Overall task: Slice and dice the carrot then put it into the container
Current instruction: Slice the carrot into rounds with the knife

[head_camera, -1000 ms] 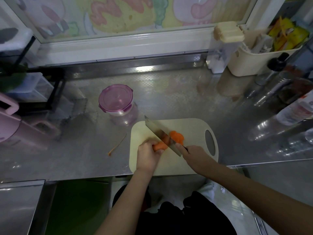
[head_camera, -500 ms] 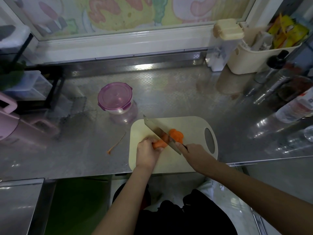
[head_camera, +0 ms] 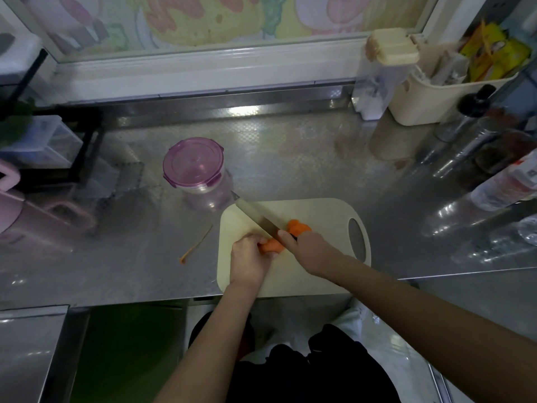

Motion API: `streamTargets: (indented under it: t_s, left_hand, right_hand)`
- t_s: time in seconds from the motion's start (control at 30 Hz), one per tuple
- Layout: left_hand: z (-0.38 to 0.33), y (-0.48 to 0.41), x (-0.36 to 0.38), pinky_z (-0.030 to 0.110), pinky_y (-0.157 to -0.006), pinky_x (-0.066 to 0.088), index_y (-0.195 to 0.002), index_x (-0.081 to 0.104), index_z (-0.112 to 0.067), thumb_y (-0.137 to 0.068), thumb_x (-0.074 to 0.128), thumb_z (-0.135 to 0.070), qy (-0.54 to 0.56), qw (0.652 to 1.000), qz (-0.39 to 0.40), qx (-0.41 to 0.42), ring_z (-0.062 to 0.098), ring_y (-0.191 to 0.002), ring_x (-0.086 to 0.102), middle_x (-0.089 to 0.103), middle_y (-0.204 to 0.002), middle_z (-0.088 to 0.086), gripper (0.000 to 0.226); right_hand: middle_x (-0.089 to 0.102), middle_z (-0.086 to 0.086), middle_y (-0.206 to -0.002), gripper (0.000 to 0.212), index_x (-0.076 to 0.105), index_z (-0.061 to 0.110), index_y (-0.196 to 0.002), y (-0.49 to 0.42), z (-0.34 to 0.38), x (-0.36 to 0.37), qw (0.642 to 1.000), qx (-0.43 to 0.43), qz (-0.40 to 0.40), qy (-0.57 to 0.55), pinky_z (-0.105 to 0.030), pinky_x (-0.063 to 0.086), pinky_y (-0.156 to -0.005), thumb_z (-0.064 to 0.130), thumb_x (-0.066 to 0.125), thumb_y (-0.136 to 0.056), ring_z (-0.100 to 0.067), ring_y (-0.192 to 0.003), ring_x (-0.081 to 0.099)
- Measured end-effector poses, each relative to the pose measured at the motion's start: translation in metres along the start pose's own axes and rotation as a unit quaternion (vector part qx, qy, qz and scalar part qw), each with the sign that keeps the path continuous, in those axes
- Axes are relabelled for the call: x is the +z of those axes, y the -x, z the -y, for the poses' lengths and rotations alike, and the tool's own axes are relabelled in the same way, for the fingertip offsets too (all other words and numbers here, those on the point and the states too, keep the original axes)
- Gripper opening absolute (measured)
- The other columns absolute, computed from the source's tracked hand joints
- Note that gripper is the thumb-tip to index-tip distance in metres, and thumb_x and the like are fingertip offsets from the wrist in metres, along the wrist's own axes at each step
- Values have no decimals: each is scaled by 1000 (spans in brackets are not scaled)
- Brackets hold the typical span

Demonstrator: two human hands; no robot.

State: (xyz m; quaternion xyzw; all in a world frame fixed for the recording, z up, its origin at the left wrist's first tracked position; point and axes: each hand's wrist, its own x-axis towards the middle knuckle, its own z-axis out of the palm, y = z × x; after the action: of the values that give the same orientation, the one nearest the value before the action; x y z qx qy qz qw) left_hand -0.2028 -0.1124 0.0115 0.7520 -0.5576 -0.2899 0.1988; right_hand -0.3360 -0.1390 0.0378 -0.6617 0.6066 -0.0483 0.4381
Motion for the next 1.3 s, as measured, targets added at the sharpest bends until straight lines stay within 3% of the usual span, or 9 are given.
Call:
streamTargets:
  t_s: [0.23,0.37,0.47,0.57,0.7,0.8,0.9,1.1,1.3]
  left_hand:
    - [0,2,1,17,-80,40,-96,72,-12,-71,78,-19,23,999,-12,-18,18,-93,62,70,-97,2,27]
    - [-1,1,0,15,-73,39,-89,73,-13,-70,79,-20,40,998,-17,-35,17,-88,62,70,-92,1,21]
    - [-2,0,-1,16,-75,41,-89,73,-14,-69,79,-20,43,998,-12,-33,16,-86,63,71,-91,0,22]
    - [-2,0,-2,16,-76,40,-90,73,-13,-70,79,-18,41,999,-10,-27,17,-88,62,71,-92,1,22]
    - [-3,1,-2,12,-76,36,-96,72,-11,-72,78,-18,35,999,-11,-25,18,-91,62,70,-97,3,26]
    - [-1,0,-1,12,-77,36,-98,72,-11,-72,78,-18,29,999,-7,-23,18,-92,62,70,-99,3,27]
    - [-1,-1,-1,16,-81,39,-99,71,-10,-72,79,-19,25,999,-4,-23,17,-93,62,70,-100,3,29]
    - [2,-2,1,11,-78,37,-96,71,-12,-71,79,-21,13,1000,-8,-12,16,-91,61,68,-98,2,28]
    - [2,-2,3,9,-74,34,-92,72,-11,-69,80,-19,0,1000,-8,2,18,-89,62,69,-94,3,25]
  right_hand:
    - [49,-16,-111,49,24,8,-146,-1,11,-2,999,40,18,23,-36,41,-85,23,36,-102,-31,-109,51]
    - [50,-3,-88,37,50,9,-106,6,4,-13,1000,-2,22,-13,-27,39,-72,42,34,-100,-20,-82,48]
    - [40,4,-61,15,46,27,-85,24,-10,-25,991,-131,-37,3,-18,31,-53,16,47,-95,-13,-55,43]
    - [43,-6,-41,72,44,7,-117,22,-50,-18,985,-159,-21,60,-19,18,-37,6,59,-46,-13,-38,20]
    - [59,-24,-80,75,3,9,-143,28,-44,-18,998,-55,-11,14,-29,29,-58,-6,46,-84,-26,-59,45]
    - [54,-10,-75,39,57,3,-114,26,-45,-16,999,16,1,44,-27,32,-57,31,34,-102,-18,-61,47]
    - [44,0,-67,51,45,5,-83,22,-40,-11,995,43,67,54,-27,36,-69,49,25,-100,-13,-60,42]
    - [53,-10,-98,40,52,6,-115,-2,-20,-1,999,-22,21,-23,-22,29,-72,39,35,-101,-24,-97,53]
    - [53,-13,-99,46,48,2,-105,-22,-10,11,999,27,-8,-41,-31,40,-74,47,41,-96,-31,-94,56]
